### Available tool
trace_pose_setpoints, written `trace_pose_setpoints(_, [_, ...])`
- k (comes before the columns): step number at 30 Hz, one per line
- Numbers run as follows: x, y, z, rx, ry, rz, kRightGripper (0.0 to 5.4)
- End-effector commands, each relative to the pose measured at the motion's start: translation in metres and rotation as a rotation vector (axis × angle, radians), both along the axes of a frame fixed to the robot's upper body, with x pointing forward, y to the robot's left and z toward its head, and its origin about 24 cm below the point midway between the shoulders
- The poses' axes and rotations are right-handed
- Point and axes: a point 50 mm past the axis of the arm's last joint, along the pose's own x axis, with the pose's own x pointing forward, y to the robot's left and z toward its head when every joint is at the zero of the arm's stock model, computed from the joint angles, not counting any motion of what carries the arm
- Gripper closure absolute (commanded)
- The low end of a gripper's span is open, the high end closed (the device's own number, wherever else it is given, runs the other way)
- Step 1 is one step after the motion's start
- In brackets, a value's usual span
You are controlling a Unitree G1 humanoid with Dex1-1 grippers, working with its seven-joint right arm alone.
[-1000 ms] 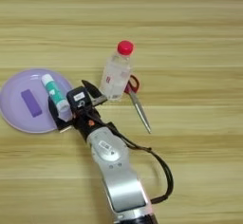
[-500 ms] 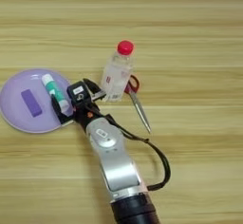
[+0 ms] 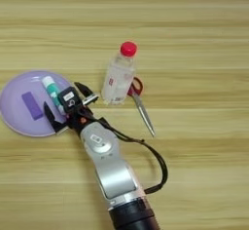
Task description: Move the objects on the table
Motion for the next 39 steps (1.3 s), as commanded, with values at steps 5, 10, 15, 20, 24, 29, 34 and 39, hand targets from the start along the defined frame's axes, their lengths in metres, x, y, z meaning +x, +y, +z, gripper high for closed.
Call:
trace_pose_setpoints(5, [0.013,0.005,0.022,0.013,-0.108,0.019,0.04])
trace_pose_setpoints(10, [0.017,0.001,0.015,0.005,-0.085,0.000,0.04])
trace_pose_setpoints(15, [0.021,-0.005,0.013,-0.013,-0.082,-0.029,0.04])
trace_pose_setpoints(20, [0.021,-0.004,0.011,-0.028,-0.083,-0.022,0.04])
trace_pose_setpoints(24, [0.019,-0.002,0.010,-0.030,-0.078,-0.009,0.04])
trace_pose_setpoints(29, [0.019,-0.001,0.010,-0.032,-0.077,-0.005,0.04])
trace_pose_setpoints(34, [0.019,0.001,0.018,-0.064,-0.128,0.020,0.04])
trace_pose_setpoints(39, [0.021,0.004,0.027,-0.065,-0.142,0.057,0.04])
